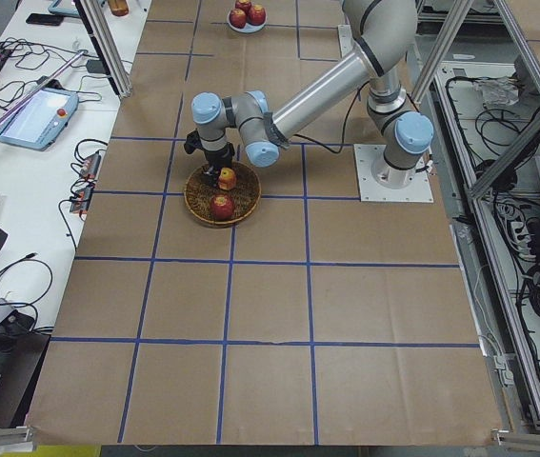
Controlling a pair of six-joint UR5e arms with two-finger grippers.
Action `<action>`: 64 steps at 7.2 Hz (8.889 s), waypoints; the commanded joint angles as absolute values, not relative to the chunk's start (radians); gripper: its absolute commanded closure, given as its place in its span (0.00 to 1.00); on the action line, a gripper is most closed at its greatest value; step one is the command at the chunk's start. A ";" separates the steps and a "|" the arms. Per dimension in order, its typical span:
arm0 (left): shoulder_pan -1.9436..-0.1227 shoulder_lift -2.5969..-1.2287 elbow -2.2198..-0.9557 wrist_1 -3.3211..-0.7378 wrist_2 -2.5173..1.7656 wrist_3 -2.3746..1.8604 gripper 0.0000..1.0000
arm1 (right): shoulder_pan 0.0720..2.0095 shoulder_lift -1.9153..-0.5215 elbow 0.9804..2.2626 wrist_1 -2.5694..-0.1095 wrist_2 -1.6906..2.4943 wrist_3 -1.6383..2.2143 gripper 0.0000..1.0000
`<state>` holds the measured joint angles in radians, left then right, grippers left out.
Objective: Transfer apple from basket to plate
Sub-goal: 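Move the left gripper down over the yellow-red apple in the basket, then close the left gripper on the yellow-red apple and lift it, then carry the apple with the left gripper to the table center, then lower the apple onto the table and open the left gripper, then raise the left gripper back toward the basket, then move the right gripper down over the apple at table center, then close the right gripper on the apple and lift it, then carry the apple with the right gripper over the white plate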
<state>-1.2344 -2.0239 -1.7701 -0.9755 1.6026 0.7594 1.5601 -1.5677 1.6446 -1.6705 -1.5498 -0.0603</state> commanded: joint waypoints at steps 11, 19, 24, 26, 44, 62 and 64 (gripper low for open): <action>-1.791 -1.997 -1.548 -1.146 1.589 -0.146 0.58 | 1.562 -1.568 1.646 -1.671 -1.549 -0.060 0.00; -1.987 -2.209 -1.476 -1.132 1.576 -0.321 0.58 | 1.560 -1.568 1.646 -1.671 -1.549 -0.060 0.00; -1.979 -2.185 -1.473 -1.150 1.577 -0.305 0.01 | 1.560 -1.568 1.646 -1.671 -1.549 -0.061 0.00; -1.918 -2.073 -1.438 -1.255 1.578 -0.292 0.01 | 1.562 -1.568 1.646 -1.671 -1.549 -0.061 0.00; -1.580 -1.603 -1.442 -1.694 1.580 0.160 0.01 | 1.954 -1.011 1.658 -2.321 -1.592 0.400 0.01; -1.582 -1.592 -1.439 -1.660 1.578 0.160 0.01 | 1.126 -1.319 1.850 -2.155 -1.560 -0.673 0.56; -1.582 -1.592 -1.439 -1.660 1.578 0.160 0.01 | 1.124 -1.289 1.850 -2.201 -1.569 -0.673 0.56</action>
<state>-1.5816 -1.5923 -1.4389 -1.6598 1.5784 0.1594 1.1255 -1.3034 1.8469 -2.1799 -1.5657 -0.6724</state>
